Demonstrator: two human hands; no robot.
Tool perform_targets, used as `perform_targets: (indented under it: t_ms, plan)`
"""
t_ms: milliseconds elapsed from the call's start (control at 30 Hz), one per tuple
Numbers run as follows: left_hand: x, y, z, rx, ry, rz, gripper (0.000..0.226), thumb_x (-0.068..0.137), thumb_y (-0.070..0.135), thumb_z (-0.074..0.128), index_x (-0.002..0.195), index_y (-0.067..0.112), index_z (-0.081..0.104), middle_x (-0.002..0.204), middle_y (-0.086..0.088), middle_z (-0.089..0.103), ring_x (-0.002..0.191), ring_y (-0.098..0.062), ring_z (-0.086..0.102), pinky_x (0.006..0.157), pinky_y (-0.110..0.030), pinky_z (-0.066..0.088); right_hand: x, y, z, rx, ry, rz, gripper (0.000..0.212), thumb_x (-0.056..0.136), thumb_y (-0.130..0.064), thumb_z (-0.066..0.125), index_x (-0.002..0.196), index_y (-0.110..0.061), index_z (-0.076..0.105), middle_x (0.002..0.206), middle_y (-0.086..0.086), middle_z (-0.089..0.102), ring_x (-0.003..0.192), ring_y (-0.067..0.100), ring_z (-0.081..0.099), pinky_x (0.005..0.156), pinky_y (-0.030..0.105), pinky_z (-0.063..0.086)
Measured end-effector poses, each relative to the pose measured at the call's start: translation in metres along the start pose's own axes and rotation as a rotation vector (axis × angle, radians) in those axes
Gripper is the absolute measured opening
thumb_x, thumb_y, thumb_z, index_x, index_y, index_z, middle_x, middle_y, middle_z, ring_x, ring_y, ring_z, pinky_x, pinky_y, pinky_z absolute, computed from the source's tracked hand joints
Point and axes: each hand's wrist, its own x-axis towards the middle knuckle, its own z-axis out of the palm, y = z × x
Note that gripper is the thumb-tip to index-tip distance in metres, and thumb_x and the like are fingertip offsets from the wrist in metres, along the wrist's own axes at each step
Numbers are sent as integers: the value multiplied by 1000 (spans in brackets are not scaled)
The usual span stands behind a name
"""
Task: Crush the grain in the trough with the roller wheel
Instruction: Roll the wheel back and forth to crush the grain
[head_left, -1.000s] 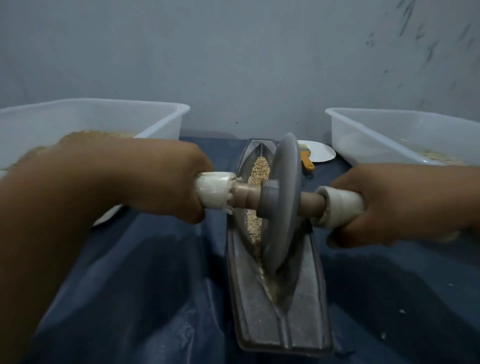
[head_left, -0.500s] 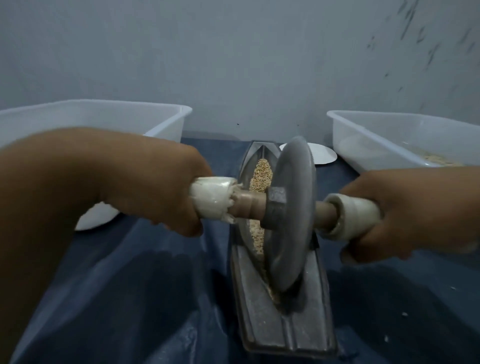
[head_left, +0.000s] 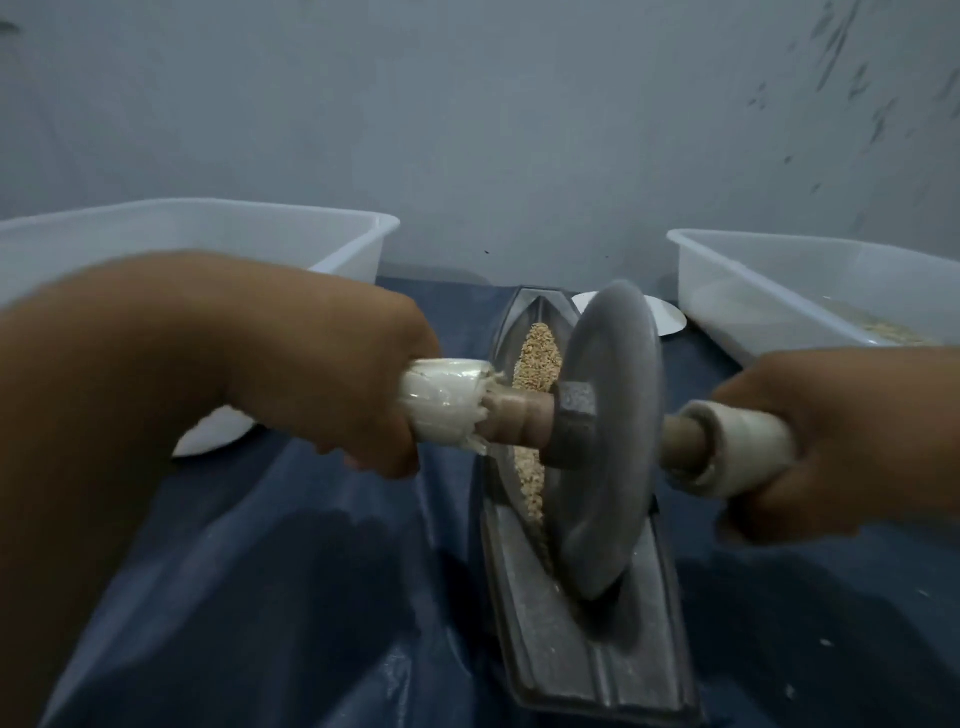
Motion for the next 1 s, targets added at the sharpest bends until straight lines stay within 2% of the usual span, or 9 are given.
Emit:
perform_targets:
  t_ms: [100,233,300,400,533,633,767,867,1000]
  plan:
    - [5,5,2,-18,80,-29,32,53,49,71,83,41,62,60,14,66,52,-2,61,50,-19,45,9,3,2,34,9,-2,50,46,-64,76,89,-43,64,64,-8,69,52,11,66,46,20,48]
    - [33,8,20,25,430,-81,13,71,32,68,79,29,59,76,7,64,72,-14,61,66,-27,50,46,9,22,-347,571,87,28,72,-52,67,83,-29,55,74,-6,62,70,18,58,61,31,45]
    - [40,9,24,59,514,-98,11,75,30,65,78,29,54,82,5,63,80,-20,60,71,-30,48,56,7,27,-424,709,105,24,82,-45,62,82,-29,45,77,-6,56,75,24,55,60,31,38]
    - [31,6,18,62,352,-85,14,71,32,69,78,31,57,76,7,63,72,-13,61,64,-27,46,50,9,20,-423,598,61,23,76,-42,66,74,-28,48,69,-7,56,66,15,56,54,29,38]
    - [3,2,3,-6,33,-27,30,56,44,72,84,42,62,59,10,67,50,-6,63,49,-20,46,12,6,4,-68,127,-26,42,47,-60,70,86,-51,59,63,-18,66,52,3,63,46,21,45]
    - [-2,5,-2,-5,20,-10,36,54,50,73,87,49,59,58,17,65,49,0,61,45,-19,44,3,4,-1,97,-54,-20,48,47,-60,79,90,-44,64,62,-8,69,48,11,65,45,16,46]
    - [22,7,14,-14,294,-56,17,65,37,72,77,32,59,66,9,64,59,-5,60,54,-23,45,32,7,15,-165,397,44,33,58,-59,67,81,-37,60,67,-9,66,63,13,64,55,31,52]
    - [37,7,24,39,515,-79,14,73,31,65,73,30,51,80,6,62,79,-19,61,72,-31,51,52,2,29,-402,719,106,21,82,-44,61,79,-30,46,69,-8,52,70,23,54,58,31,40]
    - [27,4,16,29,294,-61,17,68,31,71,71,30,54,72,7,63,66,-10,60,59,-25,46,43,7,19,-383,554,39,19,73,-43,66,76,-29,53,67,-6,59,65,14,57,56,30,45]
